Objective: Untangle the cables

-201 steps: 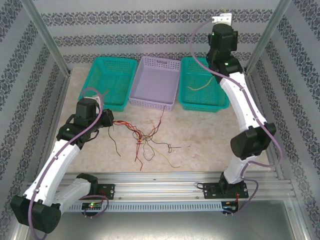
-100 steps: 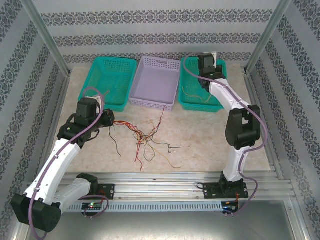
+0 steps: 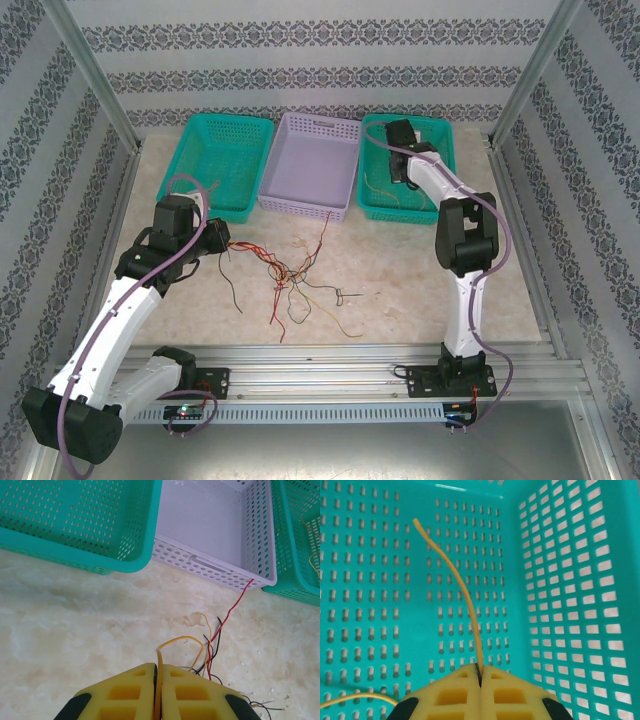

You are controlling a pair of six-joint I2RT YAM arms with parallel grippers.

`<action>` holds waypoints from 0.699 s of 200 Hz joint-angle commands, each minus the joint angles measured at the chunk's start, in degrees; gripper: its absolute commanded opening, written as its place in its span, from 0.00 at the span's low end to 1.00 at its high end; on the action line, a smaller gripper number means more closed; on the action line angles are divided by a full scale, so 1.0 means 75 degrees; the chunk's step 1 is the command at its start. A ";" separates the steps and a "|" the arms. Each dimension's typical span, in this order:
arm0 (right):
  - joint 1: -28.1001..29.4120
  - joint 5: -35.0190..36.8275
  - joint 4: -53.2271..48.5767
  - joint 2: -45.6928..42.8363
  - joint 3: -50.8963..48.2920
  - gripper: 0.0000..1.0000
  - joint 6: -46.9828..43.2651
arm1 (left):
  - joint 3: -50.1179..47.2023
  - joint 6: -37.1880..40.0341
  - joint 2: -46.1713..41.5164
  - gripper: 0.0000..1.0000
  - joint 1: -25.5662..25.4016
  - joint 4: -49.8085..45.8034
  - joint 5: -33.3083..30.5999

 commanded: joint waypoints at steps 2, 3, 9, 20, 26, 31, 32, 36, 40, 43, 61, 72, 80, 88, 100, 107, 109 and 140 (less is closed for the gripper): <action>-0.0156 -0.0765 -0.1026 0.0153 0.0649 0.00 0.0412 | -0.0075 -0.0084 -0.0047 0.00 0.0111 0.0247 0.0141; -0.0163 -0.0789 -0.1046 0.0167 0.0678 0.00 0.0415 | -0.0081 -0.0079 -0.0042 0.00 0.0106 0.0247 0.0144; -0.0197 -0.0943 -0.1167 0.0202 0.0796 0.02 0.0448 | -0.0082 -0.0084 -0.0045 0.00 0.0107 0.0248 0.0156; -0.0249 -0.1112 -0.1399 0.0267 0.1020 0.06 0.0465 | -0.0080 -0.0081 -0.0046 0.00 0.0101 0.0254 0.0169; -0.0264 -0.1137 -0.1482 0.0292 0.1097 0.08 0.0455 | -0.0080 -0.0078 -0.0056 0.00 0.0104 0.0249 0.0155; -0.0276 -0.1141 -0.1536 0.0298 0.1142 0.10 0.0447 | -0.0078 -0.0079 -0.0059 0.00 0.0108 0.0253 0.0166; -0.0281 -0.1147 -0.1547 0.0298 0.1153 0.11 0.0439 | -0.0082 -0.0083 -0.0059 0.00 0.0098 0.0244 0.0162; -0.0276 -0.1161 -0.1582 0.0298 0.1174 0.13 0.0425 | -0.0086 -0.0076 -0.0067 0.00 0.0105 0.0253 0.0170; -0.0284 -0.1174 -0.1612 0.0307 0.1210 0.15 0.0410 | -0.0086 -0.0076 -0.0070 0.00 0.0107 0.0253 0.0169; -0.0294 -0.1180 -0.1633 0.0299 0.1229 0.17 0.0416 | -0.0081 -0.0075 -0.0081 0.00 0.0112 0.0249 0.0159; -0.0287 -0.1205 -0.1733 0.0266 0.1299 0.23 0.0372 | -0.0083 -0.0081 -0.0084 0.00 0.0101 0.0256 0.0169; -0.0294 -0.1211 -0.1761 0.0205 0.1294 0.27 0.0371 | -0.0077 -0.0077 -0.0092 0.00 0.0108 0.0250 0.0173; -0.0290 -0.1221 -0.1773 0.0153 0.1298 0.30 0.0366 | -0.0075 -0.0077 -0.0083 0.00 0.0101 0.0253 0.0181; -0.0288 -0.1240 -0.1785 0.0072 0.1301 0.33 0.0389 | -0.0084 -0.0081 -0.0092 0.00 0.0107 0.0254 0.0181; -0.0287 -0.1290 -0.1807 -0.0086 0.1314 0.36 0.0393 | -0.0076 -0.0081 -0.0089 0.00 0.0103 0.0255 0.0193; -0.0279 -0.1304 -0.1814 -0.0205 0.1311 0.37 0.0384 | -0.0085 -0.0075 -0.0102 0.00 0.0103 0.0249 0.0202; -0.0285 -0.1305 -0.1816 -0.0244 0.1314 0.37 0.0383 | -0.0078 -0.0081 -0.0102 0.00 0.0107 0.0248 0.0195; -0.0221 -0.1260 -0.1501 -0.1125 0.1075 0.49 0.0398 | -0.0098 -0.0095 -0.0099 0.00 0.0104 0.0273 0.0239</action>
